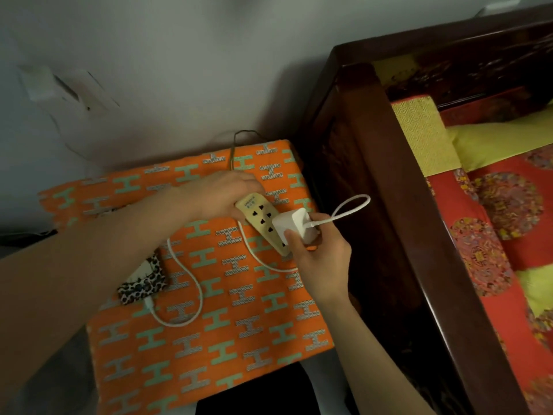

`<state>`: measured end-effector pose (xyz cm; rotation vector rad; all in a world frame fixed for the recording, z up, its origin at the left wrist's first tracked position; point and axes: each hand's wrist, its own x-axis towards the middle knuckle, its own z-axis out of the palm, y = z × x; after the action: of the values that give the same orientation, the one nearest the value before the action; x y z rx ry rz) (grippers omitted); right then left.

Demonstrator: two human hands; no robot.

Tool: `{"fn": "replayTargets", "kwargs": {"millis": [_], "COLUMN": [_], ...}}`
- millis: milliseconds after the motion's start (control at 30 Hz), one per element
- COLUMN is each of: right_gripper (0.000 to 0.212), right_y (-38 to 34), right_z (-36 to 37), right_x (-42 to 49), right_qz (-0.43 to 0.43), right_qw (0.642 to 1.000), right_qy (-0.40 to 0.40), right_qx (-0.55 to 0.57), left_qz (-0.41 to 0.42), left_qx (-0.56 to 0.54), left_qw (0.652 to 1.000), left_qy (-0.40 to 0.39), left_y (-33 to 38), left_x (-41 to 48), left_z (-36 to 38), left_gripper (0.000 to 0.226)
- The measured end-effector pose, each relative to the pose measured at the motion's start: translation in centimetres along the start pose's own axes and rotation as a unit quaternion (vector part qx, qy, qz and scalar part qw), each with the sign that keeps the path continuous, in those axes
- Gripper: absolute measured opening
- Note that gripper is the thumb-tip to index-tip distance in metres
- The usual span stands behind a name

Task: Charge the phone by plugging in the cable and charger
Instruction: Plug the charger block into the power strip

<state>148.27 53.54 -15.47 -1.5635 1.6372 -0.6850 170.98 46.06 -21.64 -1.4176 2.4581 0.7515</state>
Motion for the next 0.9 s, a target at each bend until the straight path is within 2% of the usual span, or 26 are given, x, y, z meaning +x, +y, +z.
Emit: {"fn": "replayTargets", "kwargs": {"millis": [133,233,367,600,800,900], "right_gripper": [0.034,0.034,0.035,0.024,0.011,0.015], "right_y": [-0.8,-1.3,-1.4,-2.0,-2.4,-2.3], "right_z": [0.8,0.7,0.4,0.6,1.2,1.7], "right_x": [0.5,0.4,-0.4,0.0,-0.3,-0.1], "right_qz": [-0.023,-0.052,-0.040,-0.070,-0.096,-0.088], "right_qw": [0.999,0.995,0.992,0.988,0.981,0.980], "right_qy": [-0.007,-0.022,-0.038,-0.028,-0.019,-0.023], "right_qx": [-0.041,-0.079,-0.111,-0.137,-0.167,-0.175], "left_qz": [-0.040,-0.037,-0.034,-0.024,-0.022,-0.025], "left_qx": [-0.052,-0.077,-0.112,-0.143,-0.139,-0.140], "left_qw": [0.998,0.996,0.993,0.988,0.989,0.989], "left_qy": [-0.005,0.015,0.027,0.044,0.042,0.041], "left_y": [-1.7,-1.6,-1.2,0.5,1.2,1.5], "left_x": [0.4,0.6,-0.1,-1.6,-2.1,-2.2], "left_z": [1.1,0.9,-0.5,-2.4,-3.4,-3.5], "left_gripper": [0.065,0.066,0.063,0.049,0.045,0.046]}}
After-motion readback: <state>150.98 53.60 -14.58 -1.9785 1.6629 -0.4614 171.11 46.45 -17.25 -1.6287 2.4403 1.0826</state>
